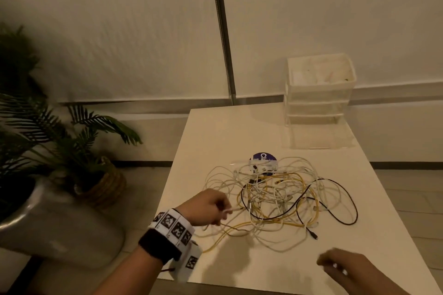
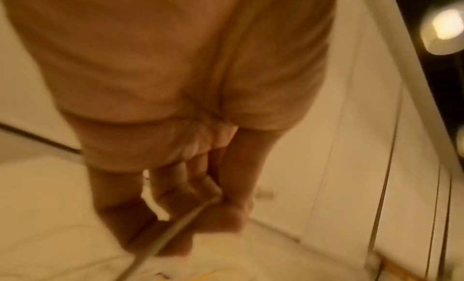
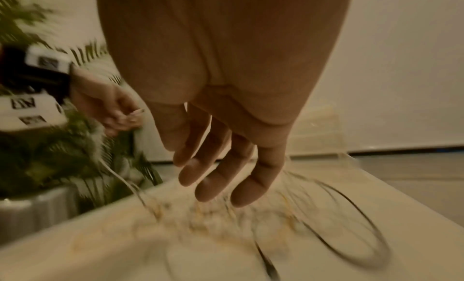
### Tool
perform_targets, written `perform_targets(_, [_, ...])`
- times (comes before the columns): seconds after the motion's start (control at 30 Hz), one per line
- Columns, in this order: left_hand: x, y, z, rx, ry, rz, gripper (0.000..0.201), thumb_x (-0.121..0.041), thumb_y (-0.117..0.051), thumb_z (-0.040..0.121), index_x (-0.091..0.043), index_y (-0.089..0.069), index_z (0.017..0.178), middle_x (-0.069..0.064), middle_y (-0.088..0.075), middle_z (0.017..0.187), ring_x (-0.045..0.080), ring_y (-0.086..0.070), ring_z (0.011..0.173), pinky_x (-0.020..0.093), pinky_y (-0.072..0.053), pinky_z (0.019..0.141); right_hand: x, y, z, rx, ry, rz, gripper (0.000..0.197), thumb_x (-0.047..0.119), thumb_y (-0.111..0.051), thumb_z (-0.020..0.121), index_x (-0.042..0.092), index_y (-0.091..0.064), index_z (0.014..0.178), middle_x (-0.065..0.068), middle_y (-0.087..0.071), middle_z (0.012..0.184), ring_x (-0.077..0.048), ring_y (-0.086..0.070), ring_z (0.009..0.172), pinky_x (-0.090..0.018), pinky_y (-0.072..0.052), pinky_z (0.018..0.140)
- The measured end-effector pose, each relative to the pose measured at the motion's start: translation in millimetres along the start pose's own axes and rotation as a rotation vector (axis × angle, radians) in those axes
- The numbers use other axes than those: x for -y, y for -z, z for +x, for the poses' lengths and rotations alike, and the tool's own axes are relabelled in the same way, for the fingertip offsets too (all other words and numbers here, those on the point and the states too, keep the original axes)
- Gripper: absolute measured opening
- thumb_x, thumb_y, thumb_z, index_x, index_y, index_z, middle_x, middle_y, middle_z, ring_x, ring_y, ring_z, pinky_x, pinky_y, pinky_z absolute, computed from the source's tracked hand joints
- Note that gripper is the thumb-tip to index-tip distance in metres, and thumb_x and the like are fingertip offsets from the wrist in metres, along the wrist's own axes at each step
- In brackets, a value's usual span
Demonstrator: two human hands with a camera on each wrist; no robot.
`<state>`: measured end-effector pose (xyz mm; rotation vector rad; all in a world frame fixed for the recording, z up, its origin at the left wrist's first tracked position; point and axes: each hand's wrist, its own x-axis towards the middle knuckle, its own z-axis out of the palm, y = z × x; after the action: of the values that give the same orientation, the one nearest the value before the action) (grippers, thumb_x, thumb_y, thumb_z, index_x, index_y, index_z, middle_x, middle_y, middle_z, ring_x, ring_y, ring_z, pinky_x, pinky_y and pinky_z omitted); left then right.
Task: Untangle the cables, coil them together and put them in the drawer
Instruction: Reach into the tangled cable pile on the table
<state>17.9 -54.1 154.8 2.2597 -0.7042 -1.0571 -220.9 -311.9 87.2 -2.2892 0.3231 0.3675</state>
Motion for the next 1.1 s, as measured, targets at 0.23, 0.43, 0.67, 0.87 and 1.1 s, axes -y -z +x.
perform_targets(0.23, [-120, -7, 12, -0.211, -0.453, -0.858, 0.015, -0.012, -0.052, 0.084, -0.015, -0.043, 0.072, -0.003, -0.028, 0.058, 0.011, -0.021, 0.049, 0.029, -0.015, 0.049, 133, 39, 78, -0.209, 0.465, 0.267, 0.046, 0.027, -0.060, 0.090, 0.025, -0.039, 0.131, 0.005, -0.062, 0.121, -0.005, -0.058, 0.113, -0.027, -0.046, 0.098])
perform_targets(0.43, [-179, 81, -3, -0.722, -0.737, -0.562, 0.038, -0.036, -0.038, 0.103, -0.018, -0.050, 0.071, -0.008, -0.037, 0.053, 0.008, -0.033, 0.043, 0.024, -0.030, 0.044, 187, 62, 118, -0.181, 0.483, 0.567, 0.024, 0.020, -0.042, 0.102, 0.010, -0.061, 0.092, -0.006, -0.062, 0.068, -0.016, -0.059, 0.066, -0.029, -0.048, 0.067])
perform_targets(0.67, [-219, 217, -88, -1.254, -1.062, -0.782, 0.034, -0.029, -0.031, 0.105, -0.020, -0.047, 0.076, -0.007, -0.040, 0.054, 0.010, -0.035, 0.045, 0.023, -0.029, 0.041, 139, 63, 145, -0.282, 0.434, 0.296, 0.030, 0.019, -0.039, 0.102, 0.019, -0.053, 0.076, 0.004, -0.051, 0.058, -0.012, -0.047, 0.054, -0.047, -0.046, 0.063])
perform_targets(0.87, [-202, 210, -96, -1.048, -0.928, -0.536, 0.033, -0.034, -0.039, 0.099, -0.026, -0.053, 0.070, -0.005, -0.044, 0.059, 0.010, -0.037, 0.044, 0.022, -0.029, 0.039, 128, 65, 155, -0.335, 0.358, 0.451, 0.032, 0.021, -0.038, 0.102, 0.018, -0.051, 0.073, 0.011, -0.046, 0.058, -0.008, -0.046, 0.052, -0.045, -0.048, 0.064])
perform_targets(1.1, [-135, 60, 11, -0.605, -0.652, 0.246, 0.018, -0.033, -0.062, 0.092, -0.023, -0.063, 0.106, -0.007, -0.053, 0.058, 0.005, -0.046, 0.052, 0.021, -0.034, 0.053, 168, 91, 128, -0.306, 0.525, 0.516, 0.022, 0.023, -0.045, 0.092, 0.013, -0.060, 0.079, 0.012, -0.055, 0.068, -0.004, -0.046, 0.061, -0.021, -0.039, 0.060])
